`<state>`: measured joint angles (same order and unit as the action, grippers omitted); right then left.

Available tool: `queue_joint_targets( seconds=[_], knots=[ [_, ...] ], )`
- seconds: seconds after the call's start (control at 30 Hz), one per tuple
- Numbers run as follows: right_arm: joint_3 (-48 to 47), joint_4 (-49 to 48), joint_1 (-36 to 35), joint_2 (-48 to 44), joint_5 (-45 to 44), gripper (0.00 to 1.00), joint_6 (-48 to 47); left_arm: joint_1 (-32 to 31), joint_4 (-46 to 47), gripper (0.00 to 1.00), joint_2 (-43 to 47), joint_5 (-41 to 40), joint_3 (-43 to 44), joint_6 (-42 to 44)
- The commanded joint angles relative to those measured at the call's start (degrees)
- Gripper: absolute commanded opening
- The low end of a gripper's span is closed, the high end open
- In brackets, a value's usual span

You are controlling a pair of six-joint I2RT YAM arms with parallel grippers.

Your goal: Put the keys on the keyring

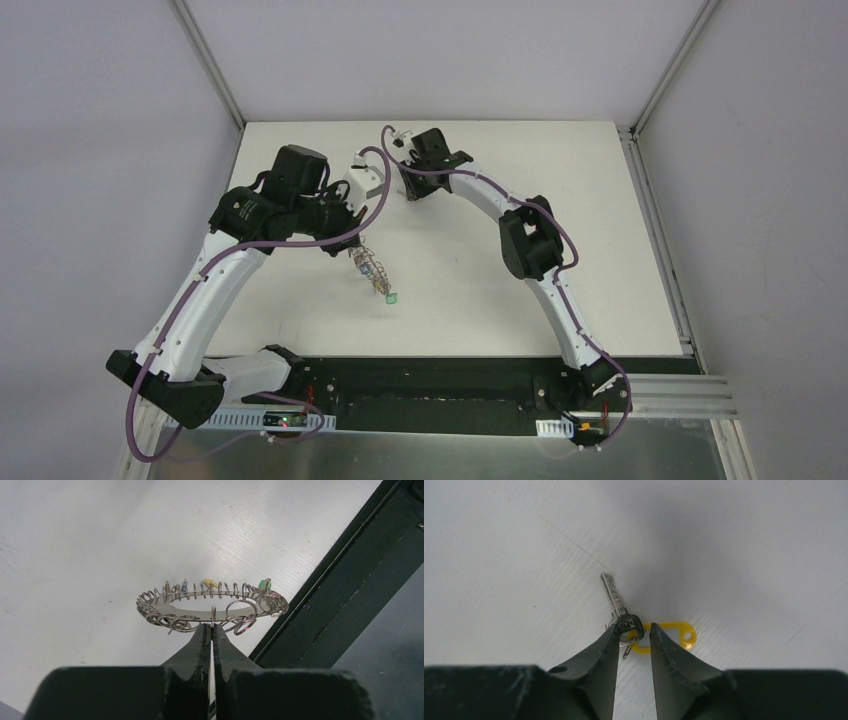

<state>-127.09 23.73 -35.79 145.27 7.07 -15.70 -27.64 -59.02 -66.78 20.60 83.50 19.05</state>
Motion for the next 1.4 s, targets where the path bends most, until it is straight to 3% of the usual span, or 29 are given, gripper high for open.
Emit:
queue_joint_targets(
  seconds=[0.0, 0.5, 1.07, 1.37],
  knots=[
    [2.7, 1.0, -0.2, -4.3, -0.9, 0.31, -0.3, 0.5, 1.6, 0.00, 1.3, 2.1, 1.0, -0.2],
    [4.6, 0.9, -0.4, -6.6, -1.5, 0.29, -1.0, 0.5, 2.0, 0.00, 2.0, 2.8, 0.5, -0.4],
    [8.3, 0.9, -0.7, -10.2, -2.1, 0.18, -1.9, 0.5, 1.9, 0.00, 2.6, 3.1, 0.4, -0.7],
    [24.0, -0.9, -0.8, -20.0, 1.3, 0.15, -4.5, 0.5, 1.9, 0.00, 2.9, 3.5, 0.5, -0.5]
  ],
)
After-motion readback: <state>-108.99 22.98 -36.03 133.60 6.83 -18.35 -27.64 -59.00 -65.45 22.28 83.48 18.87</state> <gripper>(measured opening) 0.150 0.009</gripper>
